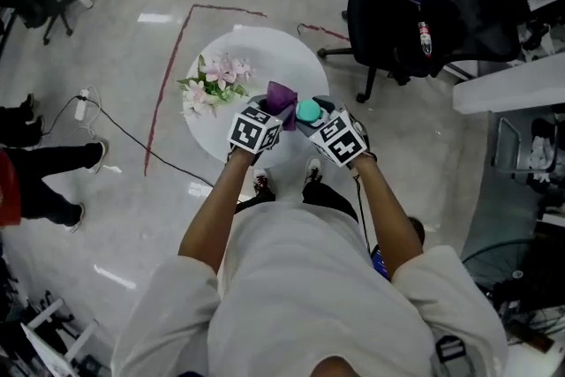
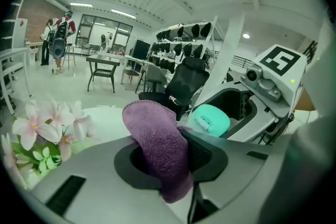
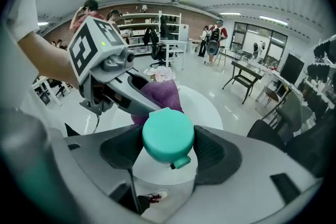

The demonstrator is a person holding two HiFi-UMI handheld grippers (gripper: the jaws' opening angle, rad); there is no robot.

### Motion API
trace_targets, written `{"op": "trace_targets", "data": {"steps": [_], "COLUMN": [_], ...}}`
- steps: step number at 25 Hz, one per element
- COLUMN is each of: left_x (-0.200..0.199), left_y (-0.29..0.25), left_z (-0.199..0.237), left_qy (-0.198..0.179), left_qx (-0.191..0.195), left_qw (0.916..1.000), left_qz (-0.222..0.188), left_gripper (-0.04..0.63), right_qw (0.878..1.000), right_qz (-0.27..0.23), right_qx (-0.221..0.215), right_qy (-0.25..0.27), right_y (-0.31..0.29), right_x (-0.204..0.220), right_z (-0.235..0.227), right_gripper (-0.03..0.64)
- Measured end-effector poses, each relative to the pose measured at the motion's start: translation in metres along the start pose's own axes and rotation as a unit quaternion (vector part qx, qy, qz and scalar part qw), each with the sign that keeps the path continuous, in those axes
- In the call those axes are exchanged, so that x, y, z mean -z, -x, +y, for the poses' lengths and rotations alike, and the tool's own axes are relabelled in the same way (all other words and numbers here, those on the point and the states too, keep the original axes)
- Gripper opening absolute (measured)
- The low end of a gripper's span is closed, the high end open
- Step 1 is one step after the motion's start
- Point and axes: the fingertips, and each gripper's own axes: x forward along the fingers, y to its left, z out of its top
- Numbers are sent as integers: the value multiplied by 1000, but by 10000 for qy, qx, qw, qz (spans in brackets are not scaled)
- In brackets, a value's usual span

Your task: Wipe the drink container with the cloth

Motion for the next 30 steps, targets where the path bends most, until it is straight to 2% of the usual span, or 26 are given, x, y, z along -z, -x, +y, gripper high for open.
{"op": "trace_targets", "data": {"steps": [4, 9, 16, 22, 26, 30], "left_x": [3, 16, 51, 87, 110, 113], "left_y": [-10, -27, -56, -77, -92, -94], "left_z": [5, 13, 31, 47, 48, 50], "left_qy": [97, 303, 590, 935, 1031, 1008], "left_qx": [235, 434, 200, 139, 121, 114], "left_qw": [9997, 9984, 9966, 9914, 9841, 9830], "left_qz": [71, 200, 530, 902, 1442, 1528], "left_gripper": [118, 118, 118, 118, 118, 118], "right_qw": [9992, 9987, 9979, 9969, 9963, 9960], "right_qz": [22, 132, 98, 106, 90, 59], "right_qx": [224, 274, 299, 265, 323, 287], "right_qy": [-339, -416, -566, -728, -792, -845], "right_y": [2, 1, 1, -1, 6, 1], "right_x": [0, 2, -2, 0, 0, 3], "right_z": [-2, -3, -4, -4, -9, -9], "right_gripper": [304, 305, 307, 310, 310, 311]}}
